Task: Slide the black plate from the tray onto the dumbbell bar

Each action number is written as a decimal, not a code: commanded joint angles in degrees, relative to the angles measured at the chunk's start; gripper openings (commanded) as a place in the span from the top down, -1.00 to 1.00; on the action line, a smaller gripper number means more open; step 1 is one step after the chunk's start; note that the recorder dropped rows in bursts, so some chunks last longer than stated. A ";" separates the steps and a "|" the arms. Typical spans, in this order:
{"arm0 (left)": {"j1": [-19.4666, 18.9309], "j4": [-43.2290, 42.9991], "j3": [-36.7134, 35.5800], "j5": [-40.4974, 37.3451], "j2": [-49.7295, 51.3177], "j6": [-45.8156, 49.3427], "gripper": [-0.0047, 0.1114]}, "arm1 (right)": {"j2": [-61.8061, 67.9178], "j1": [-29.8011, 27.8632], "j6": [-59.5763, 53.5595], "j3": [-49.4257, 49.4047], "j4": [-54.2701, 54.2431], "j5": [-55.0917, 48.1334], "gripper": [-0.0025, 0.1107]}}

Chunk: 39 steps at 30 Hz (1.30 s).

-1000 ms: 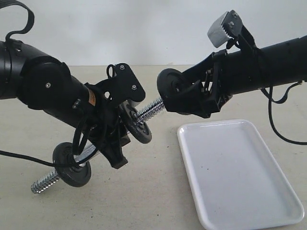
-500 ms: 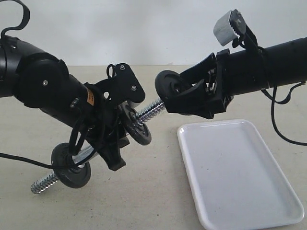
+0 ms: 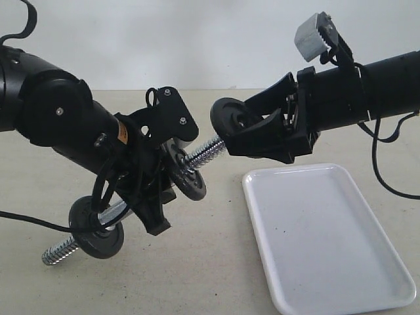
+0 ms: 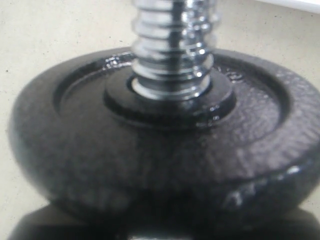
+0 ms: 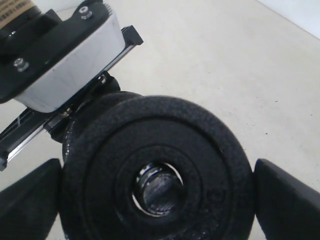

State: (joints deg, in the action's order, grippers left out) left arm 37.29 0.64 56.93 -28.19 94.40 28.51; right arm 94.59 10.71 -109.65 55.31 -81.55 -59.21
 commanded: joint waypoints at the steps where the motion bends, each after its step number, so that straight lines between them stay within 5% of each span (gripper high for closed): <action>1: 0.10 0.92 2.13 19.86 -2.07 -1.03 0.84 | -0.77 1.22 0.12 0.28 -1.19 -10.75 0.96; 39: 0.10 1.28 2.13 21.34 -2.07 -1.97 0.84 | -0.77 1.22 3.57 0.28 -0.57 4.23 0.96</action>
State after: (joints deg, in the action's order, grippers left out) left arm 37.35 0.53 56.93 -27.94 94.74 27.97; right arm 94.59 11.46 -106.29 55.31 -80.92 -54.68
